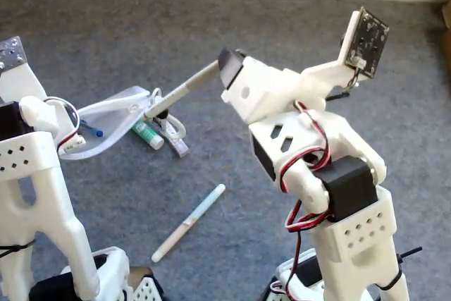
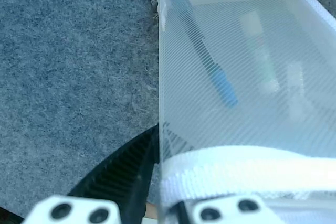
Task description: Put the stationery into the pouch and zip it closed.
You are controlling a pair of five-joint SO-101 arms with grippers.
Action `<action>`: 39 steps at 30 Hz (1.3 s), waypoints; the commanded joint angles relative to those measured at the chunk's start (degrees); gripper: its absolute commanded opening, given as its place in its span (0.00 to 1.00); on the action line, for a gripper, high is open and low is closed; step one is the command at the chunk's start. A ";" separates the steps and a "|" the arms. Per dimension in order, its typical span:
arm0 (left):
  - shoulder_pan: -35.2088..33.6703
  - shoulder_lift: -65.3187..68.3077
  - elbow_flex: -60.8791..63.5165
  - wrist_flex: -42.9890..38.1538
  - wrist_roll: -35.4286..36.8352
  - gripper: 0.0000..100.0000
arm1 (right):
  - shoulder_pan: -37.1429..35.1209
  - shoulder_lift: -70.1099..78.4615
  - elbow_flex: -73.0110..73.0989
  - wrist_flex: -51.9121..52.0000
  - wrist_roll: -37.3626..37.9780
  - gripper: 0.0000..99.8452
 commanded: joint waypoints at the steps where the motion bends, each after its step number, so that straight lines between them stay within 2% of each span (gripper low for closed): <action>1: -0.92 0.66 1.71 0.00 0.44 0.01 | -5.67 -1.80 -3.03 -1.80 0.79 0.00; 4: -0.92 0.66 1.71 0.00 0.35 0.01 | -8.75 -1.80 -2.77 -2.24 0.79 0.00; 10: -0.92 0.66 1.71 0.00 0.26 0.01 | -9.01 -1.54 -2.86 -2.95 0.79 0.00; 19: -0.84 0.66 1.71 0.00 0.26 0.01 | -8.92 -1.71 6.90 -16.13 1.05 0.00; 26: -0.84 0.75 1.80 0.00 0.18 0.01 | -9.19 -1.80 14.11 -17.89 12.66 0.00; 34: -0.84 0.75 1.80 0.00 0.18 0.01 | -9.89 -1.80 18.15 -17.89 17.41 0.00; 39: -0.84 0.75 1.80 0.00 0.09 0.01 | -15.16 -1.80 18.15 -17.89 20.92 0.00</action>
